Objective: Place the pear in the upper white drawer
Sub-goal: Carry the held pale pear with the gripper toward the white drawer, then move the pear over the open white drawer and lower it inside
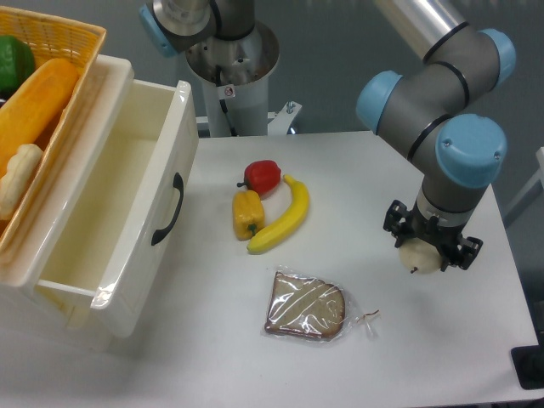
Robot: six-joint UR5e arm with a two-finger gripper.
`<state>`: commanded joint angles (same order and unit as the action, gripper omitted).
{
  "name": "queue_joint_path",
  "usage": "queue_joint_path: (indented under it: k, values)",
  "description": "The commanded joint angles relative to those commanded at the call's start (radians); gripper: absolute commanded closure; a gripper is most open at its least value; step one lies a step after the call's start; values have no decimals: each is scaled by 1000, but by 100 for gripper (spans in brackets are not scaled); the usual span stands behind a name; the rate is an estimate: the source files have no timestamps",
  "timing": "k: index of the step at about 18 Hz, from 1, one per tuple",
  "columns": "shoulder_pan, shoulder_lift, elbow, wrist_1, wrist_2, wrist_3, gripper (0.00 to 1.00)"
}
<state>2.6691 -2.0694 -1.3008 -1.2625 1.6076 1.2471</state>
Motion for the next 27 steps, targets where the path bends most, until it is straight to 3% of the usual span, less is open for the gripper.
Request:
queue_joint_path:
  k: [4,9,13,17,22,27]
  values:
    - [-8,52,-20,-5,-44,-9,93]
    - [-72,95,-20,0,-44,15,91]
    - [-138,179,-70,-3,-41,6,81]
    - [-195,253,-94,-9,-48,-8,82]
    - [-235,342,-92,-6,-149,-91,82]
    - [-342,399,-135,-6,-192,-133,82]
